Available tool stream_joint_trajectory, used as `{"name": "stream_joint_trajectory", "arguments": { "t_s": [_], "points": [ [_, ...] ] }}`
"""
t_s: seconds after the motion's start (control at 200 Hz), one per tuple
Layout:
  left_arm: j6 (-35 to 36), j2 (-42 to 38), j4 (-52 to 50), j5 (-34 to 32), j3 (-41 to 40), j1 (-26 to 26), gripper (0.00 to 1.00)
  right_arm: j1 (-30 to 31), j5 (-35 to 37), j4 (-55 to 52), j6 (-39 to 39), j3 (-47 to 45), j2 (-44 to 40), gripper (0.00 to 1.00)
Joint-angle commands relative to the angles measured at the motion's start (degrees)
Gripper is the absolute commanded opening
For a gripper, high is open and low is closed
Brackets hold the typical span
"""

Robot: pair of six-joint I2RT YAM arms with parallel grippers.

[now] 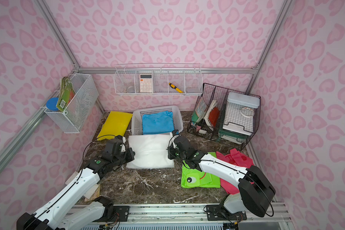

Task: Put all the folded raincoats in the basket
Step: Place the raincoat in the basket.

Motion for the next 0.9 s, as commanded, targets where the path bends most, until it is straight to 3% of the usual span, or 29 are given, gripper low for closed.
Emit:
{"name": "stream_joint_trajectory", "arguments": {
  "t_s": [0.0, 0.185, 0.42, 0.685, 0.895],
  "points": [
    [2.07, 2.14, 0.18, 0.16, 4.6, -0.07, 0.0, -1.65, -0.26, 1.07, -2.23, 2.28, -0.9, 0.0],
    [3.49, 10.51, 2.21, -1.14, 14.07, -0.06, 0.0, -6.68, -4.35, 1.42, -3.93, 8.86, 1.96, 0.0],
    [5.57, 23.42, 4.73, -4.96, 26.52, 0.42, 0.0, -11.82, -8.34, 0.01, -6.5, 22.43, 12.24, 0.0],
    [8.25, 35.35, 11.61, -7.54, 33.41, 2.21, 0.0, -14.9, -9.81, -2.0, -8.47, 37.89, 27.41, 0.0],
    [9.3, 42.72, 11.38, -7.62, 38.17, 3.93, 0.0, -16.55, -13.83, -3.39, -7.93, 46.85, 37.36, 0.0]
  ]
}}
